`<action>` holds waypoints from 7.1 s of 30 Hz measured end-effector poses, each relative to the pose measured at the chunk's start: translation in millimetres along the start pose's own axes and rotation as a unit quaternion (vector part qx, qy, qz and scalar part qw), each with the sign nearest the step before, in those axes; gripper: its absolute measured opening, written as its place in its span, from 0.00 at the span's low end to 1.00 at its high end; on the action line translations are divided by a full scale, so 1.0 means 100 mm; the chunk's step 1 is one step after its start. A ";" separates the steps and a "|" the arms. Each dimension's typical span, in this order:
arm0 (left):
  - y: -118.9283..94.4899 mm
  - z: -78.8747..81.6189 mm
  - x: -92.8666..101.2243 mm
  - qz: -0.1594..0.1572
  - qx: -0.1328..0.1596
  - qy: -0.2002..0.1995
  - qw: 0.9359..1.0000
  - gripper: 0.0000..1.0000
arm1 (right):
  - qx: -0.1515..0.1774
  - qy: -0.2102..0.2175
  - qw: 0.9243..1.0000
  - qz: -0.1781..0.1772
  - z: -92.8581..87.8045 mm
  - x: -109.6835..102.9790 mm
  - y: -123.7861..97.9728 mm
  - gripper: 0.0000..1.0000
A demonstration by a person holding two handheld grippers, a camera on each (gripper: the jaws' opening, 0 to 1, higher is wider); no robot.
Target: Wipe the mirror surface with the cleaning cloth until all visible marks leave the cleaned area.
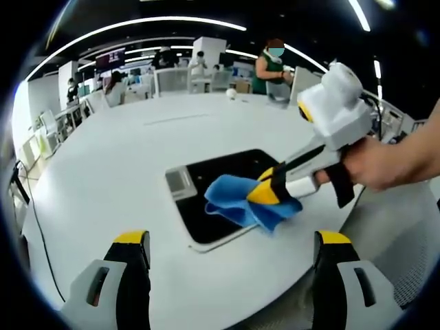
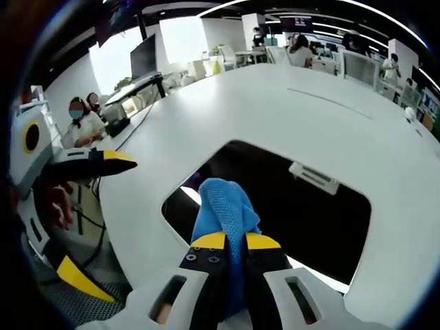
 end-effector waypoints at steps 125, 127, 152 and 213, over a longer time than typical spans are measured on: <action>0.03 -0.02 -0.05 0.009 -0.005 -0.007 1.000 0.99 | -0.018 -0.076 0.996 0.039 0.88 0.00 0.51 0.03; 0.03 -0.02 -0.05 0.009 -0.007 -0.006 1.000 0.99 | -0.020 -0.073 0.996 0.041 0.91 0.03 0.52 0.03; 0.05 -0.04 -0.05 0.005 -0.019 -0.007 1.000 0.99 | -0.039 -0.104 0.992 0.059 1.20 0.28 0.71 0.03; 0.05 -0.04 -0.05 0.008 -0.020 -0.008 1.000 0.99 | -0.045 -0.109 0.992 0.045 1.03 0.49 0.53 0.03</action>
Point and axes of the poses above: the point that each gripper's makers call its tool centre point, and the gripper's own axes: y roughly forward along the fingers, x roughly to its right, z roughly out of its top, the point moved 5 cm from there along -y, roughly backward along the fingers, and after that the axes turned 13 degrees about -x, right-handed, at the moved point
